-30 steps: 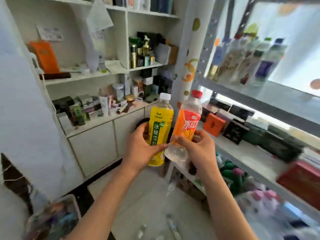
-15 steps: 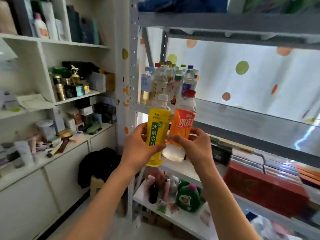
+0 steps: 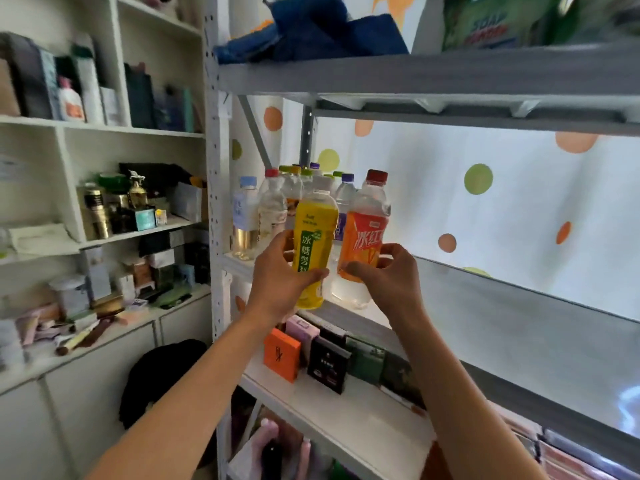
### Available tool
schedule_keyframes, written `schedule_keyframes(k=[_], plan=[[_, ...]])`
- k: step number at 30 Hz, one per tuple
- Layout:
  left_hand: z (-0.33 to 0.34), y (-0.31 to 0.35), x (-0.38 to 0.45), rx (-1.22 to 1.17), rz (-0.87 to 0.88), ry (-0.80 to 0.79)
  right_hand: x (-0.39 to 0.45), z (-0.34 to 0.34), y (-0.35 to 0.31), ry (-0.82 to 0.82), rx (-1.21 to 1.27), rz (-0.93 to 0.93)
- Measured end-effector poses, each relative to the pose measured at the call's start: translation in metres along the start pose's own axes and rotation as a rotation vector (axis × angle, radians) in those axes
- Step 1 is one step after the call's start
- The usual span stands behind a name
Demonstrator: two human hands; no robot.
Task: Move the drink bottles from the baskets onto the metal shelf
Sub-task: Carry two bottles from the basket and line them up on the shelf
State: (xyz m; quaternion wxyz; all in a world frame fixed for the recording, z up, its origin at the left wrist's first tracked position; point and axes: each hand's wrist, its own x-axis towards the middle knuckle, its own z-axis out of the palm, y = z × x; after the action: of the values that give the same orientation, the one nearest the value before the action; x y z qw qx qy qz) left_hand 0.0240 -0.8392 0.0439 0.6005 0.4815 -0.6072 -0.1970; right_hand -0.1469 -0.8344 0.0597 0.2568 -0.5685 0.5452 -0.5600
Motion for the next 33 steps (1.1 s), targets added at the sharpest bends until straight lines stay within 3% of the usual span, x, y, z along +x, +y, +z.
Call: schedule_keyframes(k=[14, 24, 33], plan=[[0.04, -0.055, 0.09, 0.061, -0.015, 0.145, 0.08, 0.012, 0.025, 0.051, -0.1, 0.015], [0.071, -0.101, 0.116, 0.253, -0.049, 0.1, 0.103, 0.032, 0.052, 0.055, -0.405, -0.011], [0.082, -0.113, 0.121, 0.221, -0.042, 0.231, 0.129, 0.061, 0.065, 0.005, -0.499, 0.009]])
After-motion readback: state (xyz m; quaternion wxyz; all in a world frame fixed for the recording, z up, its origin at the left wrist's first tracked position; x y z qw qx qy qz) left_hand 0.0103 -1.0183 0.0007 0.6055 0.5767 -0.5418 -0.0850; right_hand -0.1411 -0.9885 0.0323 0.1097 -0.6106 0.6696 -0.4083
